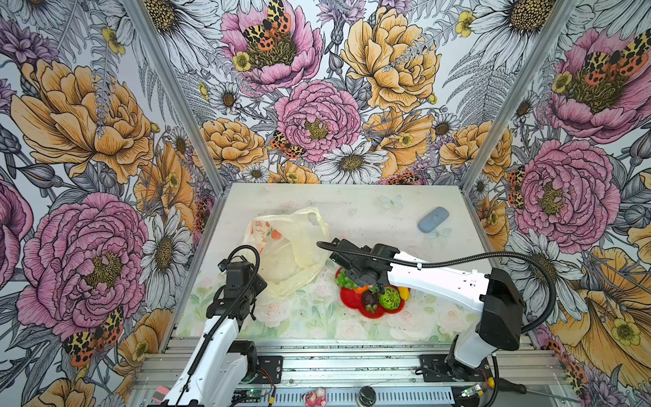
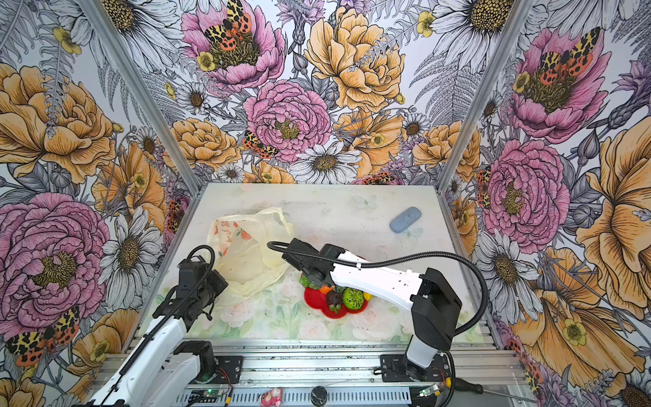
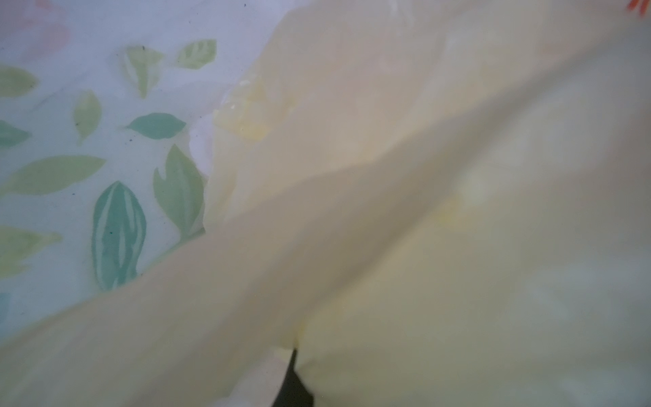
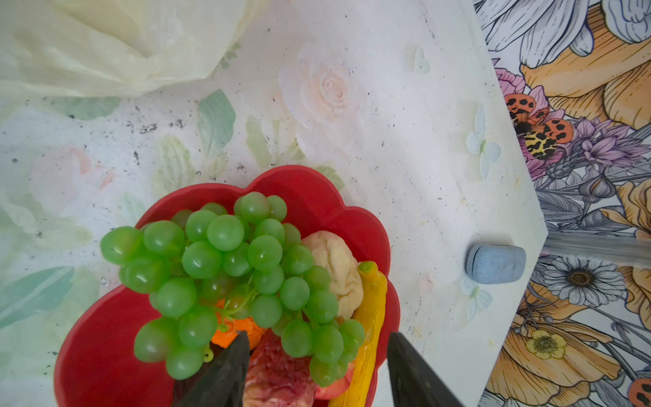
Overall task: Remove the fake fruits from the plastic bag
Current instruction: 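Lower the grapes onto the plate and open the right gripper, then move the bag farther away with the left gripper while the right withdraws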
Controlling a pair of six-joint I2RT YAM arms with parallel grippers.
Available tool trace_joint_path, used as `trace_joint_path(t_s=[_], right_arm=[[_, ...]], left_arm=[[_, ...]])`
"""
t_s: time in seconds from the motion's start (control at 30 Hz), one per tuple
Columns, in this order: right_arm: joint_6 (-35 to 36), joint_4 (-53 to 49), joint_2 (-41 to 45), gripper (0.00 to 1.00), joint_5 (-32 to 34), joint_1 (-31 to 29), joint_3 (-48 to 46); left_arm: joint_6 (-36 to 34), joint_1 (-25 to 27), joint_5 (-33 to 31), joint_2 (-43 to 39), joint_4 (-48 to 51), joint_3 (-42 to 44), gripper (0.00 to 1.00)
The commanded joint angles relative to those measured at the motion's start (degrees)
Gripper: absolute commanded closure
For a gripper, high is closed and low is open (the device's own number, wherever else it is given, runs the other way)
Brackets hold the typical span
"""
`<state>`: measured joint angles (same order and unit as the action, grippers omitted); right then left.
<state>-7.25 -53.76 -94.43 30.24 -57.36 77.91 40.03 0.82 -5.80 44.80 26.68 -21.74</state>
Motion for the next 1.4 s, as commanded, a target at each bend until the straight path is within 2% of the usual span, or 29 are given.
trace_joint_path(t_s=[0.0, 0.4, 0.73, 0.93, 1.1, 1.37], right_arm=[[-3.7, 1.23, 2.95, 0.35, 1.46, 0.71, -1.76], [-11.94, 10.86, 20.76, 0.3, 1.98, 6.2, -12.03], [-26.18, 21.15, 35.28, 0.25, -1.28, 11.05, -27.03], [-31.34, 24.0, 42.62, 0.22, -1.06, 11.63, -33.88], [-32.7, 25.04, 45.67, 0.22, -2.49, 11.6, -37.41], [-37.22, 24.95, 48.73, 0.19, -4.41, 11.65, -41.18]], left_arm=[[-1.01, -0.47, 1.21, 0.11, -1.71, -1.42, 1.0], [1.49, 2.8, 0.4, 3.72, -1.66, -3.32, 1.0], [2.77, 6.47, -2.41, 11.05, -3.53, -10.83, 1.0], [1.9, 6.66, -2.11, 19.2, -4.61, -19.68, 1.0], [1.77, 7.9, -0.89, 27.38, -6.02, -27.84, 1.0], [-1.98, 12.81, 3.82, 46.41, -4.42, -47.37, 1.0]])
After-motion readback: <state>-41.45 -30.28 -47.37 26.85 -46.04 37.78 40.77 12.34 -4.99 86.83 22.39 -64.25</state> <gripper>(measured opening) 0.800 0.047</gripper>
